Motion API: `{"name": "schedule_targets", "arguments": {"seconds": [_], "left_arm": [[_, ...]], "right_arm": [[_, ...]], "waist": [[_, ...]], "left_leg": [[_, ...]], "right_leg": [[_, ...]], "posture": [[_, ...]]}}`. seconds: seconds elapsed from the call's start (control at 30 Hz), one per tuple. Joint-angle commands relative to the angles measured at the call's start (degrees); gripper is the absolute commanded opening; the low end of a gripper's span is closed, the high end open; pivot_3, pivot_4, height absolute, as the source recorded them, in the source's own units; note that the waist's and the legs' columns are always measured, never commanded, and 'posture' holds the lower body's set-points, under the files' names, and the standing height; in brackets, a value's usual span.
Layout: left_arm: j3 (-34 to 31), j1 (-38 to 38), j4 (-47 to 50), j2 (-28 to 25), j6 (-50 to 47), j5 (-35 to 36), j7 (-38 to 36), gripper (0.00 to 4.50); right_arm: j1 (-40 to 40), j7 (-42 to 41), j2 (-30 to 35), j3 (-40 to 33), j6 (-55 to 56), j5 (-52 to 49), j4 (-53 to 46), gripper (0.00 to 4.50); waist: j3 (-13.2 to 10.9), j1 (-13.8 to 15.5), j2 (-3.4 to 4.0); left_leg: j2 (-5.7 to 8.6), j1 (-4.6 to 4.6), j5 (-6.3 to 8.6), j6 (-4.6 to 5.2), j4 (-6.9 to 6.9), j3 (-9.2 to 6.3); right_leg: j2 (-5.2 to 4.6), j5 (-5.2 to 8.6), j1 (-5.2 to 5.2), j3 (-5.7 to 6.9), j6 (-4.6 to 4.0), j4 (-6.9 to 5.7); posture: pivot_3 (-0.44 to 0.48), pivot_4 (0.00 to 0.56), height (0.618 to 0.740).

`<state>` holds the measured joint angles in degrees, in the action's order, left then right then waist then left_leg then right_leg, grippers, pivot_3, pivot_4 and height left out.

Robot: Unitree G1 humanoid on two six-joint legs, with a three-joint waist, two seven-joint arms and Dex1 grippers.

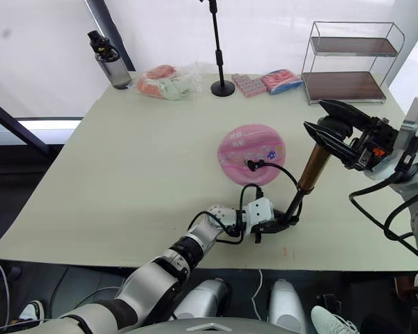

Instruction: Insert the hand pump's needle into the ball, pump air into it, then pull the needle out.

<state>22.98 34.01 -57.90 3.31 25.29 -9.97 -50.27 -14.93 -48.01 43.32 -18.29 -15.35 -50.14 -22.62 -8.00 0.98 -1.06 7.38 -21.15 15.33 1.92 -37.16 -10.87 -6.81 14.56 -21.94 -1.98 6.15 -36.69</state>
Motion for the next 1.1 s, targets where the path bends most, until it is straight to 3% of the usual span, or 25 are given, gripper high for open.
{"name": "schedule_targets", "arguments": {"seconds": [0.03, 0.3, 0.5, 0.73, 1.1], "left_arm": [[2.59, -3.03, -5.45, -2.00, -3.03, -3.79, -0.30, 1.09], [2.67, -2.99, -5.42, -1.90, -3.06, -3.77, -0.23, 1.09], [2.67, -2.95, -5.52, -1.88, -3.10, -3.78, -0.13, 1.09], [2.72, -2.94, -5.62, -1.86, -2.97, -3.92, -0.03, 1.09], [2.46, -3.13, -5.74, -1.82, -2.95, -3.99, 0.22, 1.09]], "right_arm": [[-5.03, 2.78, 1.33, -7.13, 1.39, -3.53, -3.47, 1.91], [-0.16, 0.83, -1.65, -4.67, 2.61, 0.57, -4.76, 1.91], [7.22, -0.73, -8.04, -1.97, 7.58, 5.70, -2.87, 1.91], [14.17, -5.06, -11.04, 4.01, 13.64, 14.52, 2.45, 1.91], [18.67, -4.00, -15.28, 12.99, 18.75, 23.79, 9.80, 1.91]], "waist": [[-0.04, 0.01, 0.03], [-0.03, 0.06, 0.06], [0.12, -0.04, 0.05], [0.48, -0.13, 0.08], [0.87, -0.16, -0.08]], "left_leg": [[0.01, -0.07, 0.00, 0.00, -0.01, 0.00], [0.03, -0.67, -0.03, -0.03, -0.23, -0.04], [0.03, -0.56, -0.02, -0.02, -0.23, -0.06], [0.01, -0.46, -0.03, -0.02, -0.22, -0.10], [-0.01, 0.15, -0.01, -0.02, 0.00, -0.15]], "right_leg": [[-0.01, -0.01, -0.08, 0.00, -0.01, 0.00], [-0.01, -0.07, -0.65, 0.04, -0.03, -0.11], [0.00, -0.06, -0.58, 0.07, -0.02, -0.11], [0.08, -0.06, -0.51, 0.10, -0.02, -0.12], [0.12, 0.02, 0.05, 0.12, 0.05, -0.05]], "posture": [[0.000, 0.150, 0.736], [0.000, 0.150, 0.736], [0.000, 0.150, 0.736], [0.000, 0.150, 0.736], [0.000, 0.150, 0.736]]}}
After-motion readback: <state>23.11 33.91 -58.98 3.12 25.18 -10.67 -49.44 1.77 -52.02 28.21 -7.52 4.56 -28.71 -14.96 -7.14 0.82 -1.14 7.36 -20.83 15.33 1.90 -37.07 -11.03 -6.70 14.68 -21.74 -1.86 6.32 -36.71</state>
